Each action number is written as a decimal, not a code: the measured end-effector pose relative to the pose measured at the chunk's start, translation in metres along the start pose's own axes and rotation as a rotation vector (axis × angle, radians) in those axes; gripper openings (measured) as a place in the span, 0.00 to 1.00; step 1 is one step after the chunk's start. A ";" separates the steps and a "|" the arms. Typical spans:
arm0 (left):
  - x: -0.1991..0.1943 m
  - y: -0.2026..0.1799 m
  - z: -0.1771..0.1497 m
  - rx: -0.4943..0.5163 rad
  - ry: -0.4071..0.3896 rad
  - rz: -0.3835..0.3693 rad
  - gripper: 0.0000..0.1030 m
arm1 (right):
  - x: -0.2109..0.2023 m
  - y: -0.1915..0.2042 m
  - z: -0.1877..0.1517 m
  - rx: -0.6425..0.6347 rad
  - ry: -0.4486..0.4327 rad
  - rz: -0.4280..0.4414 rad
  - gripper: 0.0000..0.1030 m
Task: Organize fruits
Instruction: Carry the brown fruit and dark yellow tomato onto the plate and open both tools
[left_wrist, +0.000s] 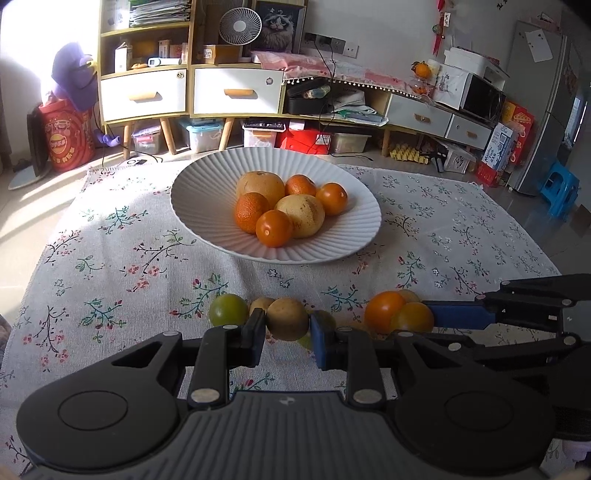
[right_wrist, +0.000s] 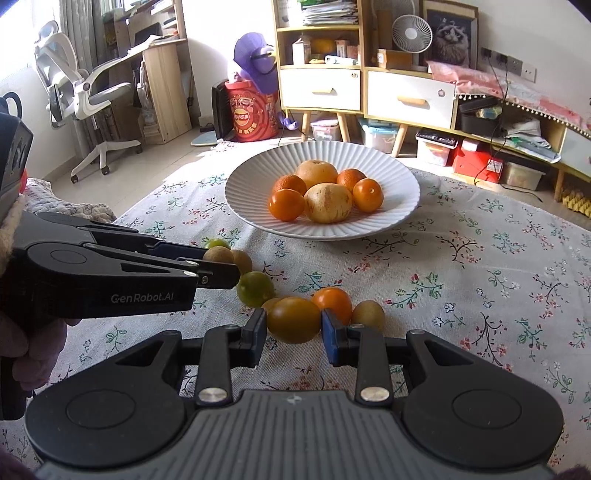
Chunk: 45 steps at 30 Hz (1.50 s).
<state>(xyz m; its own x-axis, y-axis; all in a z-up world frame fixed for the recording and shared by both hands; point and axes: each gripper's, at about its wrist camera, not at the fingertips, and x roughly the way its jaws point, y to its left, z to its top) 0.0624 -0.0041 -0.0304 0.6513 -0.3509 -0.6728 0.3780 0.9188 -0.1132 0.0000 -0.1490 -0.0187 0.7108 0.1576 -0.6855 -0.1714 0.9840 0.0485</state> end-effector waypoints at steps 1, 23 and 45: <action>0.000 0.000 0.001 -0.002 -0.003 -0.001 0.10 | -0.001 -0.001 0.001 0.002 -0.006 -0.002 0.28; 0.002 0.002 0.025 -0.029 -0.057 0.021 0.10 | 0.003 -0.023 0.030 0.036 -0.096 -0.058 0.28; 0.027 0.017 0.042 -0.027 -0.043 0.141 0.10 | 0.037 -0.037 0.055 0.069 -0.064 -0.098 0.28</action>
<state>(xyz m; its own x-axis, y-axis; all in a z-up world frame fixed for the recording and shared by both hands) 0.1140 -0.0054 -0.0201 0.7244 -0.2250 -0.6517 0.2635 0.9638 -0.0399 0.0697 -0.1750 -0.0059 0.7640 0.0632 -0.6421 -0.0529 0.9980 0.0352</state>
